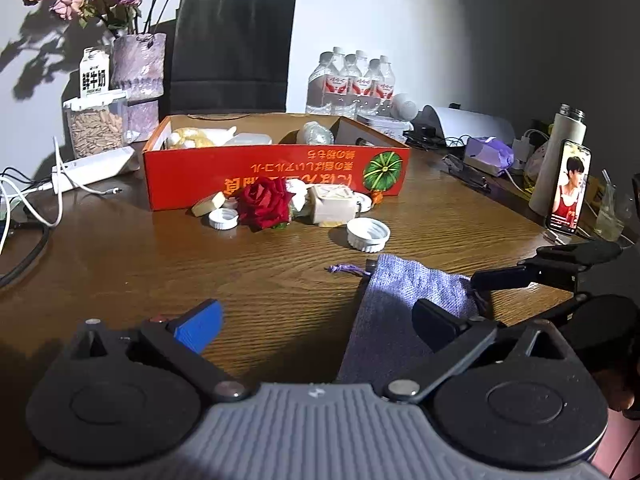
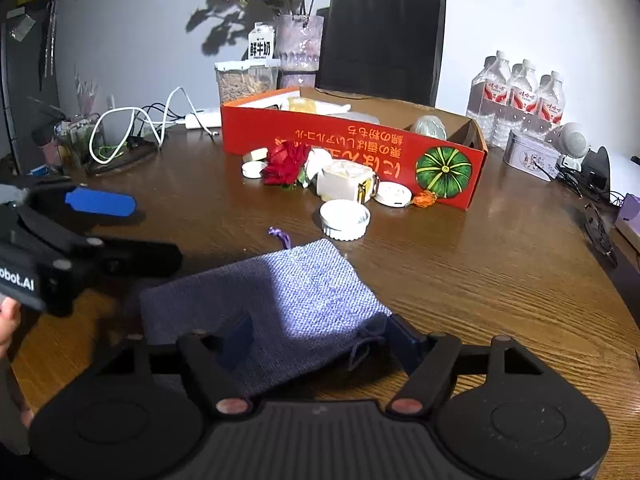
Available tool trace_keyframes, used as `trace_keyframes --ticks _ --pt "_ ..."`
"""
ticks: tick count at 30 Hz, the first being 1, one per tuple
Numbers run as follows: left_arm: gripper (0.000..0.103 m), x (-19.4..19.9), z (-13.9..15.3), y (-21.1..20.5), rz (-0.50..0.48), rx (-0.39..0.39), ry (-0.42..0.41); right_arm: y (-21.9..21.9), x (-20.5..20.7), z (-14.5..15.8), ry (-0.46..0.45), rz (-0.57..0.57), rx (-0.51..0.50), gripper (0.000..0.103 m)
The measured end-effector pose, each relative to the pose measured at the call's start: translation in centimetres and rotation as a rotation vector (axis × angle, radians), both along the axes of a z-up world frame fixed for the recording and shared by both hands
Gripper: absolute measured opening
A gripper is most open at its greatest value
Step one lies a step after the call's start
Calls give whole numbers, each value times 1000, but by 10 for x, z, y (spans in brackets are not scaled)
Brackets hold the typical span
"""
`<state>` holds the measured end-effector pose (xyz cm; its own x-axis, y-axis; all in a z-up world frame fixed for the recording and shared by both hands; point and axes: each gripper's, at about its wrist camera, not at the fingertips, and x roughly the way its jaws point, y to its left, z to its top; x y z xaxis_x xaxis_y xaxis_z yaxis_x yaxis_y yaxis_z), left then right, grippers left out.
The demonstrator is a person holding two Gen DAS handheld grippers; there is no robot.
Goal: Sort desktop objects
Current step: 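Grasp the purple fabric pouch on the table with the right tool, then grasp a white bottle cap with the left tool while the right tool lifts the purple pouch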
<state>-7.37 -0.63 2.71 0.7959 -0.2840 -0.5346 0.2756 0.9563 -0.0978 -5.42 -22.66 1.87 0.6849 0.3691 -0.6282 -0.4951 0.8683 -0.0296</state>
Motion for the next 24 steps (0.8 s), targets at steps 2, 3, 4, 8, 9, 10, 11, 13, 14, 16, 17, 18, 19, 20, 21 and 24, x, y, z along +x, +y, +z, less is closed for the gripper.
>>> trace_keyframes --ticks 2,3,4,8,9,10,11,13,14,16,17,18,19,20,21,24 --pt "103 1 -2 2 7 -11 7 -1 2 -1 4 5 18 72" --pt "103 2 -3 3 13 -15 11 -3 3 -2 7 9 28 72" --pt "103 3 -3 4 17 -18 16 -4 5 -2 12 13 36 73" --pt "103 7 -6 5 21 -28 26 -2 3 0 11 49 45 44" --pt "103 9 -6 5 21 -28 32 0 3 0 10 56 48 40" --pt "103 10 -6 5 22 -28 34 1 2 0 6 59 50 37" --pt "103 11 -6 5 22 -29 32 3 2 -1 -1 59 51 32" --pt "103 13 -4 5 23 -28 20 6 0 -1 -5 79 55 18" --pt "103 14 -2 5 24 -26 11 7 0 0 -2 83 53 8" --pt "103 21 5 5 28 -39 -12 8 1 2 -5 71 33 5" --pt "103 26 8 4 25 -54 -18 6 2 4 -8 58 26 5" --pt "103 32 12 3 21 -71 -24 4 3 6 -9 46 26 5" --pt "103 40 14 -1 15 -89 -28 0 4 8 -14 33 27 5" --pt "103 47 16 -6 8 -97 -30 -4 4 11 -23 20 26 5" --pt "103 54 16 -11 -1 -97 -30 -8 4 13 -31 10 21 5" --pt "102 74 12 -30 -8 -82 -10 -25 7 17 -51 -28 1 5"
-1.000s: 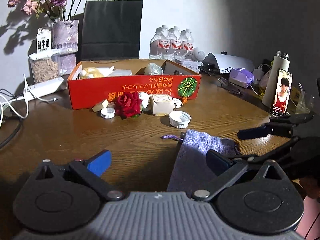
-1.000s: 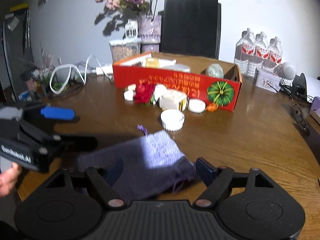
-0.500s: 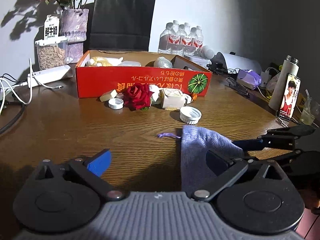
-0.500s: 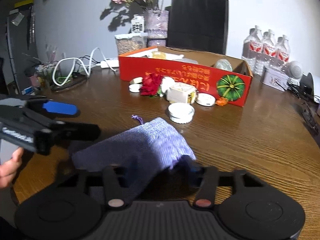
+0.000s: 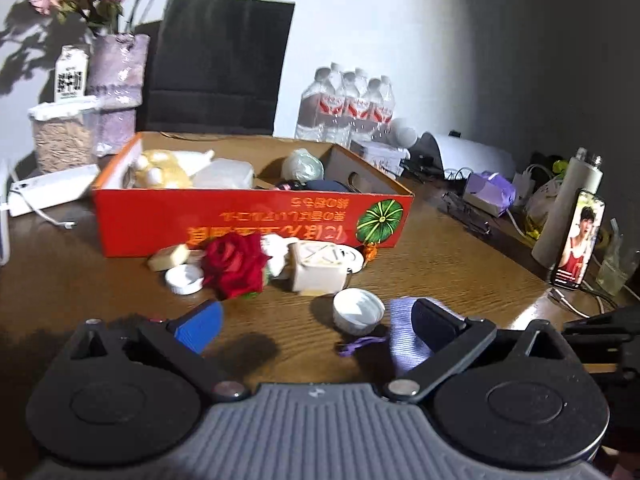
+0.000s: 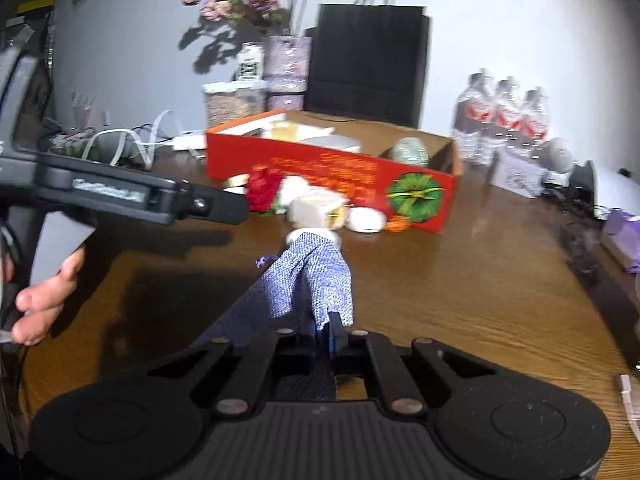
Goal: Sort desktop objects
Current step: 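Grasp a white bottle cap with the left tool while the right tool lifts the purple pouch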
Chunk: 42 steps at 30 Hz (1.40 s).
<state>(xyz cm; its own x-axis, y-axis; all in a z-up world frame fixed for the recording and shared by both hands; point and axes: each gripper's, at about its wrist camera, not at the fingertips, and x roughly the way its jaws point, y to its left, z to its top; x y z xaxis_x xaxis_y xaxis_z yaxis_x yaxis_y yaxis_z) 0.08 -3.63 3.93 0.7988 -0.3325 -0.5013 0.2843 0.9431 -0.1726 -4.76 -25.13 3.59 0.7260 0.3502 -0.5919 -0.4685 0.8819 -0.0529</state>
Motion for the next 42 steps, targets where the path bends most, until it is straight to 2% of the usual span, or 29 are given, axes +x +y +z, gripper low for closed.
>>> trace_keyframes --ticks 3,7,11,15,19,20,21,24,25,28,37,40,42 --pt "101 12 -7 -16 -8 -9 25 -20 9 -1 -3 -29 -31 5" --pt "97 19 -16 -39 12 39 31 -46 31 -3 4 -41 -37 5" --pt "96 27 -23 -51 80 9 60 -61 63 -7 10 -30 -42 5" --pt "82 37 -28 -60 168 45 99 -67 96 -11 16 -6 -38 5" --pt "80 41 -30 -62 183 43 112 -64 116 -15 9 13 -28 5" --pt "77 42 -30 -62 186 43 110 -64 119 -15 6 17 -20 5" --pt "66 42 -30 -63 191 44 106 -63 121 -17 4 20 -8 5" --pt "45 41 -29 -67 172 57 95 -63 120 -23 5 34 12 5" --pt "41 39 -30 -69 159 68 90 -65 119 -21 1 43 30 5" --pt "41 37 -30 -73 130 83 86 -71 118 -20 21 33 86 5" --pt "41 16 -26 -67 132 68 42 -72 115 -19 2 34 92 5" --pt "41 0 -24 -57 88 40 82 -70 105 -17 -17 82 95 5" --pt "41 -14 -18 -47 64 27 72 -66 92 -16 -17 118 99 5"
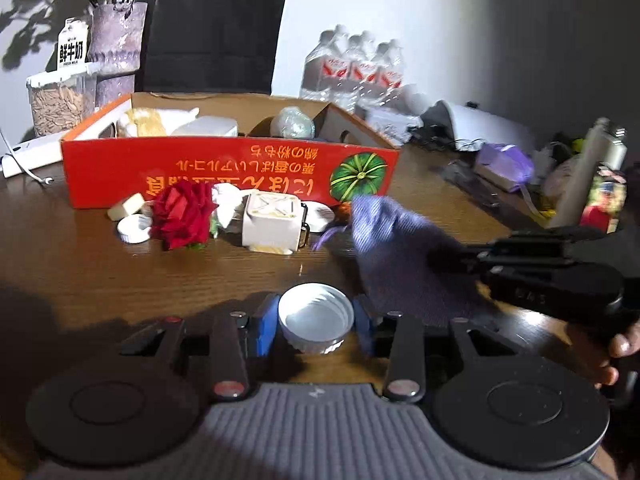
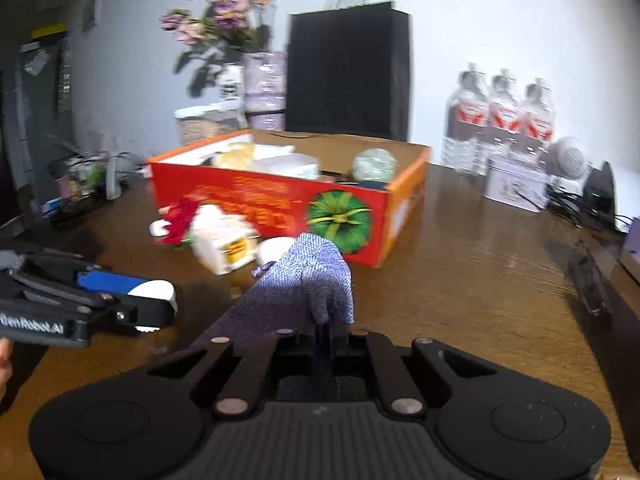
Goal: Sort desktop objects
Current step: 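Grasp a white bottle cap with the left tool while the right tool lifts the purple pouch, then carry the cap and pouch into the box and open both tools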
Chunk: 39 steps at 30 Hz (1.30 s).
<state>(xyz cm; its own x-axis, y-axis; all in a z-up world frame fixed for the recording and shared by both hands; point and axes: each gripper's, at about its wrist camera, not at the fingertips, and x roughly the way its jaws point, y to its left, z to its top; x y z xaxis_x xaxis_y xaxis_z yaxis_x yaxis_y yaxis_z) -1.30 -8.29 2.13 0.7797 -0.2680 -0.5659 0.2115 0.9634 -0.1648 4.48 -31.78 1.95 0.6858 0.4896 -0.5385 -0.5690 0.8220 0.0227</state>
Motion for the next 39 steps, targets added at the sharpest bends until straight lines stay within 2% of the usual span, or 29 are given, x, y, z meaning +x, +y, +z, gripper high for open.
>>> trace_keyframes --ticks 3,6,10,13,16,18,20,23,26,28,30,31,33,34,35,36,39 --pt "41 -15 19 18 0 16 -65 4 -24 6 2 32 48 5" --pt "41 -11 42 39 40 -2 -112 7 -38 23 -13 39 121 4" --pt "41 25 71 63 96 30 -167 20 -30 58 -78 31 154 4" --pt "41 72 92 77 99 66 -198 38 5 84 -121 0 118 4" --pt "41 133 97 87 85 112 -136 58 64 103 -106 -60 103 4" --pt "41 171 87 91 73 131 -62 78 115 106 -38 -86 81 4" --pt "41 199 70 92 15 160 18 100 162 96 71 -93 56 4" --pt "41 222 48 89 -17 210 70 132 216 66 197 -126 -54 4" --pt "41 232 32 89 -30 223 108 158 245 33 235 -170 -211 5" --pt "42 235 25 87 -59 231 117 170 237 28 185 -139 -292 6" --pt "42 235 20 83 -95 254 130 181 223 25 150 -55 -387 10" --pt "43 237 18 81 -100 271 130 185 218 24 170 -6 -405 17" --pt "50 237 16 78 -112 276 137 188 214 24 154 6 -430 23" --pt "52 235 18 79 -110 263 138 187 214 26 144 -9 -438 34" --pt "59 234 23 81 -102 250 138 184 213 30 136 -36 -434 43" --pt "69 232 27 83 -90 236 135 178 212 37 130 -64 -407 57" --pt "79 222 50 92 -49 191 103 159 205 65 123 -89 -289 69"
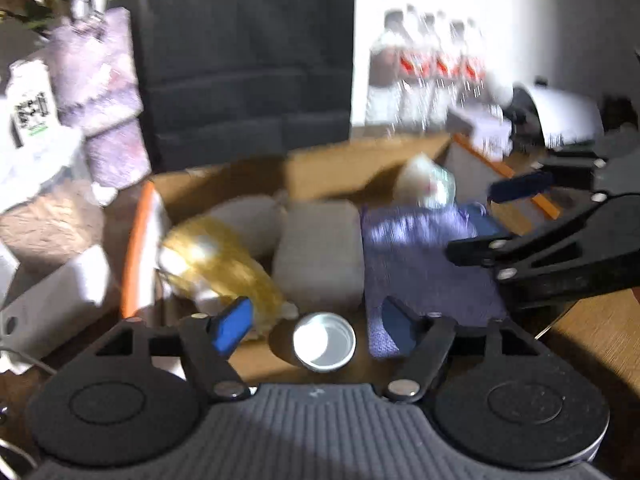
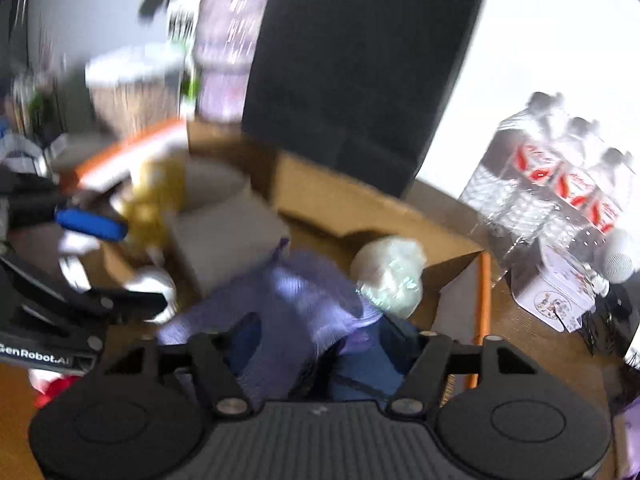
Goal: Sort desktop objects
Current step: 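Carry the cap and pouch into the box and open both tools, then withdraw both tools from the box back over the table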
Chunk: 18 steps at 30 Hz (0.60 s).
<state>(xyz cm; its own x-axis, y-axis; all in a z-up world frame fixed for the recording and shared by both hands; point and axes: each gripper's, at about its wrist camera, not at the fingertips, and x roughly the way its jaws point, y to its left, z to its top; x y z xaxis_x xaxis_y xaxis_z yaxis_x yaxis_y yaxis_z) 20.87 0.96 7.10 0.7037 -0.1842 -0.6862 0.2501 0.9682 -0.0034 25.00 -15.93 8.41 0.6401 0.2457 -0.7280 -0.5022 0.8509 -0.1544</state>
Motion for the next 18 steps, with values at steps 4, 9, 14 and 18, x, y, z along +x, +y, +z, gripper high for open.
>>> trace_keyframes --ticks 4,9,14,18 --pt "90 -21 30 14 56 -49 -33 -23 -17 31 -38 -35 94 78" --pt "98 -74 40 18 156 -105 -114 -48 -64 31 -99 -80 203 81" --pt "102 -142 14 12 207 -147 -158 -59 -129 8 -167 -92 216 81" --pt "102 -186 -18 5 198 -176 -160 -59 -186 -18 -169 -26 235 81"
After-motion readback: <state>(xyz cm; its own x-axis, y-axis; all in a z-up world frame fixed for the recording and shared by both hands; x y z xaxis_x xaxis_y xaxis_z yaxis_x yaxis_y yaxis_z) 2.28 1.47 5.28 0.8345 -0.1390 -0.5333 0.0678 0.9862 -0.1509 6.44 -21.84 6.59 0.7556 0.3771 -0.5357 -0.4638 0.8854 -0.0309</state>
